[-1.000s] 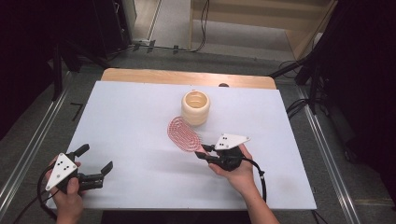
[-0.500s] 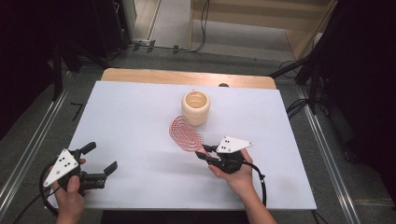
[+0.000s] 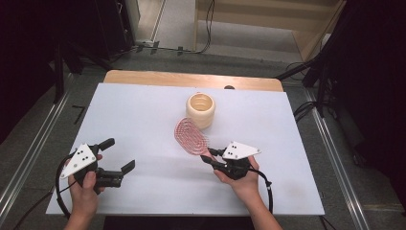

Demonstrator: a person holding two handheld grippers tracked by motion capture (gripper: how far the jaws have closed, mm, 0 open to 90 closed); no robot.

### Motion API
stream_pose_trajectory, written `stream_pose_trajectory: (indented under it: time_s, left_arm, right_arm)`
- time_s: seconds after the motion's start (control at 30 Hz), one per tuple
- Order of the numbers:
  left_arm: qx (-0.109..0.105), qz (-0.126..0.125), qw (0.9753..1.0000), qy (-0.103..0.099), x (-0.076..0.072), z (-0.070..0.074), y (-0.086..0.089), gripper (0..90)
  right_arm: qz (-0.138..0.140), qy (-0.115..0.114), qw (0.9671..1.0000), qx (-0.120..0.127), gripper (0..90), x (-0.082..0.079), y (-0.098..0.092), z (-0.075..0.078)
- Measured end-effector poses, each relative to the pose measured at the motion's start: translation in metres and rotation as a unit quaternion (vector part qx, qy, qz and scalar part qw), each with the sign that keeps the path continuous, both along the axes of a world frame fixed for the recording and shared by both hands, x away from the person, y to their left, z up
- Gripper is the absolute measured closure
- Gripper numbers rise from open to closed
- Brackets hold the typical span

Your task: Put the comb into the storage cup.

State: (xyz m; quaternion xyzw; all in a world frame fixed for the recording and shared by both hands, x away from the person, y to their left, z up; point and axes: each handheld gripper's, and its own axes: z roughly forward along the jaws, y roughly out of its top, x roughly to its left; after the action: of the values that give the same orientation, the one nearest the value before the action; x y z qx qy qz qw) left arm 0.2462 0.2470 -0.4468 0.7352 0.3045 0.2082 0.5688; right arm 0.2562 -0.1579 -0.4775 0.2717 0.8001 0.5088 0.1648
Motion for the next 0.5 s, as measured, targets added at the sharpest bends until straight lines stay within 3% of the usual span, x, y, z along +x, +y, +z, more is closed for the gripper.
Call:
stream_pose_trajectory:
  time_s: [0.5]
  left_arm:
    - [0.003, -0.042, 0.9991, -0.009, 0.01, 0.024, -0.046, 0.0]
  right_arm:
    - [-0.006, -0.012, 0.9999, 0.005, 68.2, -0.002, -0.001, -0.001]
